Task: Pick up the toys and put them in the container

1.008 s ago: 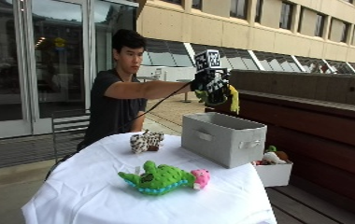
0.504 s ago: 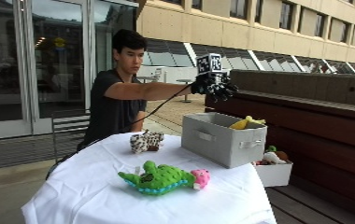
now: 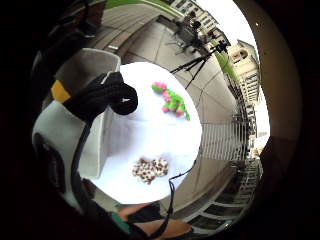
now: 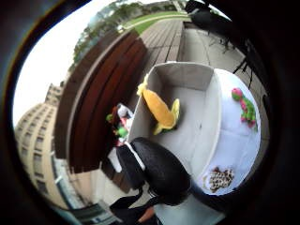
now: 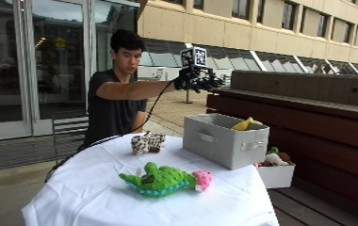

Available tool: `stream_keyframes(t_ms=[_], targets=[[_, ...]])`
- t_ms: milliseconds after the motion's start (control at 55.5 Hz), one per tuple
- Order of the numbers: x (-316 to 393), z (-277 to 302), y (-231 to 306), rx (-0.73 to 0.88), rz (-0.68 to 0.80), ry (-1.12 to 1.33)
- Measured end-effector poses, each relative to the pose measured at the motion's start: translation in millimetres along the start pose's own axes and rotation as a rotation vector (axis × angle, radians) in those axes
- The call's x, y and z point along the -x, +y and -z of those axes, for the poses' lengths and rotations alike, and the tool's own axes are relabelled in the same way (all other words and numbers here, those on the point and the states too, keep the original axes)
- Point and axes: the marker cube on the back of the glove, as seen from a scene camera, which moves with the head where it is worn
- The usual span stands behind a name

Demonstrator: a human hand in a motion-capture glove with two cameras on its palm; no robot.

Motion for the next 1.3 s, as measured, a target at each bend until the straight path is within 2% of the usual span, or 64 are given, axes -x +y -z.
stream_keyframes(t_ms=[270,576,720,900,1296], targets=[[-81,3,66,0.029,-0.079,0.020],[-162,-41,161,0.084,-0.114,-0.011],[-170,-87,192,0.099,-0.152,-0.028],[-163,-132,218,0.145,-0.124,-0.053],[-157,-219,236,0.338,-0.135,-0.051]])
